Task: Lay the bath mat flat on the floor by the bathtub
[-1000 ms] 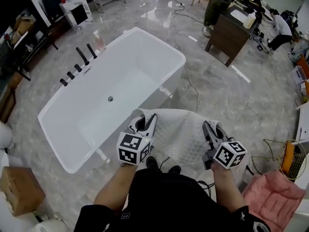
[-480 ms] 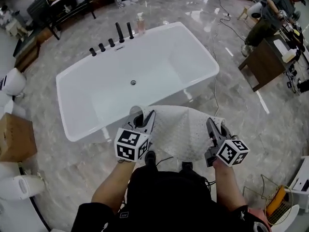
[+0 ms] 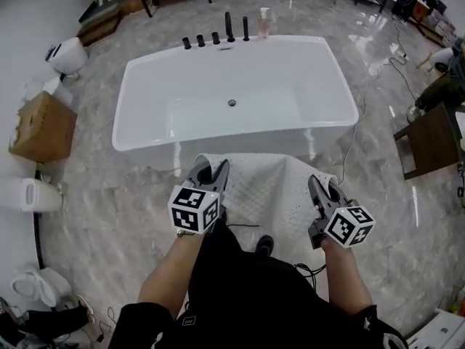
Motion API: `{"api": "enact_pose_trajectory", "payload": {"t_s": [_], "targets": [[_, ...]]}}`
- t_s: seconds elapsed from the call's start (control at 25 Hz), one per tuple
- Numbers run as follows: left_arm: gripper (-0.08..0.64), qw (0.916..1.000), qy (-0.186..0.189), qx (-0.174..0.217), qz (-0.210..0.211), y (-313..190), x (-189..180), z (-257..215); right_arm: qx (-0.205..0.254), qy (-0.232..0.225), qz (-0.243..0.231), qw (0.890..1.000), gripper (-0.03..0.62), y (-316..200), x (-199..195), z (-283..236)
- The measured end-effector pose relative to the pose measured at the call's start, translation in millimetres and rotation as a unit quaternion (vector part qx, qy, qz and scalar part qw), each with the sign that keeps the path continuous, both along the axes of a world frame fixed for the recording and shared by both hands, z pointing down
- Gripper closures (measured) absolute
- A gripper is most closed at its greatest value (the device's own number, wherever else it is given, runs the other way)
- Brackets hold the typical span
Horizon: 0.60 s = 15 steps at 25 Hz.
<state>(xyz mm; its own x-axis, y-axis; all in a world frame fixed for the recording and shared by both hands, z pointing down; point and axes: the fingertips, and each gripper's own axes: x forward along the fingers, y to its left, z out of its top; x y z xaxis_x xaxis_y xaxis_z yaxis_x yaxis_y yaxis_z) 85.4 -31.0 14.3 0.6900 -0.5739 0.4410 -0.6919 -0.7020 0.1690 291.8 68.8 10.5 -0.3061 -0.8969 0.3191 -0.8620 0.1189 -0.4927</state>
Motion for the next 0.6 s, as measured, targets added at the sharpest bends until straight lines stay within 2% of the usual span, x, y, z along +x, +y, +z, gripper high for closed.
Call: {"api": "enact_pose_trajectory", "payload": {"t_s": [0.12,0.32,0.44,0.6], "targets": [[0.54,0.9993,0.001,-0.02,-0.031,12.6,-9.6,9.0,-0.01,-0.004,-0.015,1.0,0.568,4.6,2.8,7.5],[0.54,0.9975,-0.006,-0.032,-0.063,31.0,-21.5,15.5,-0.019,-0.016,-0.039,0.999,0.568,4.5,2.6,17.5],[0.54,0.9964,-0.009,-0.039,-0.075,33.1,-20.4,20.9,-0.032,-0.016,-0.048,0.998,0.568,2.5,6.0,23.6],[0.54,0.9952,-0.01,-0.055,-0.08,33.9,-39.0,37.0,-0.051,-0.01,-0.05,0.997,0.568,-2.3,-6.6,34.2]]}}
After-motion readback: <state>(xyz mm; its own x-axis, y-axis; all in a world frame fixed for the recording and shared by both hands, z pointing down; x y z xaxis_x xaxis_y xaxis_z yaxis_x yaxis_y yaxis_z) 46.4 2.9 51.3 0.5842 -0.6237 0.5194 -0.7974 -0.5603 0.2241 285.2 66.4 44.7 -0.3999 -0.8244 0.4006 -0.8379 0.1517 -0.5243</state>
